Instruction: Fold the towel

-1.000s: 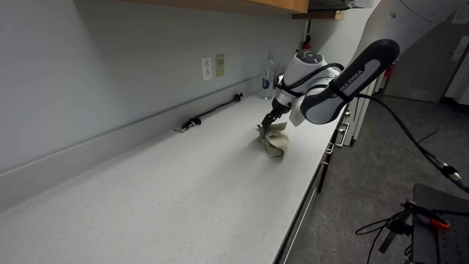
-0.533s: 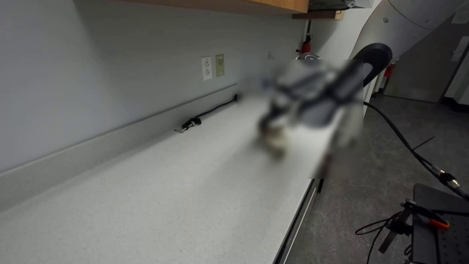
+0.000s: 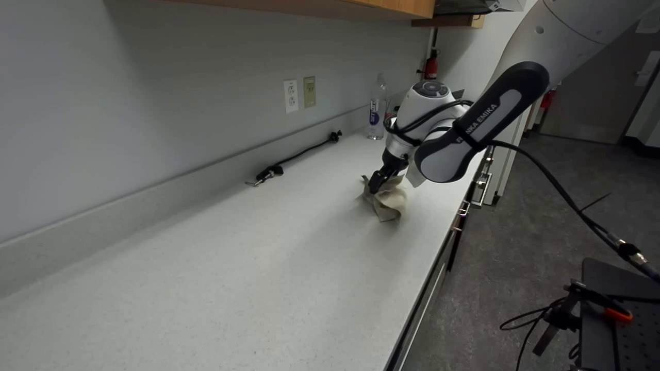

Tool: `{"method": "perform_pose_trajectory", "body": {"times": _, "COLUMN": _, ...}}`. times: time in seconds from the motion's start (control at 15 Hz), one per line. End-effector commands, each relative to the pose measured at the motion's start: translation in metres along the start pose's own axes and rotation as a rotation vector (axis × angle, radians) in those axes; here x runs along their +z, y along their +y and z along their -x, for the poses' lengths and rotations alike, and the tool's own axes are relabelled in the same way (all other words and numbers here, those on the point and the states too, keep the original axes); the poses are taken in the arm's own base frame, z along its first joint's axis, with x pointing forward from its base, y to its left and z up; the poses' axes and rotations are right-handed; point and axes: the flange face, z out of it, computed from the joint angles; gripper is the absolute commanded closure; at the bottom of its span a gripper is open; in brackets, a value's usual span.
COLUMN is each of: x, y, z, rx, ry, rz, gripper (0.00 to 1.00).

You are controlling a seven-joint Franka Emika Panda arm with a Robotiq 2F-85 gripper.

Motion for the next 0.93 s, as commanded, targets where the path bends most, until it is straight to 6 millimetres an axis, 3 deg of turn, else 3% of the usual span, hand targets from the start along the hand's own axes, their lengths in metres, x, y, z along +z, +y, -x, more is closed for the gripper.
{"method": "perform_pose_trajectory", "body": {"times": 0.0, "x": 0.001, "y": -0.001, "z": 0.001, "rx": -0.008, "ry": -0.009, "rz": -0.002, "gripper": 0.0}}
{"method": "perform_pose_trajectory", "body": {"times": 0.47, "x": 0.003, "y": 0.001, "z": 0.001, "rx": -0.017, "ry": -0.024, "rz": 0.005, "gripper": 0.0}}
{"method": "perform_pose_trajectory", "body": {"times": 0.87, "x": -0.039, "y": 0.035, "z": -0.013, "rx": -0.013, "ry": 0.031, "rz": 0.04, "gripper": 0.0}}
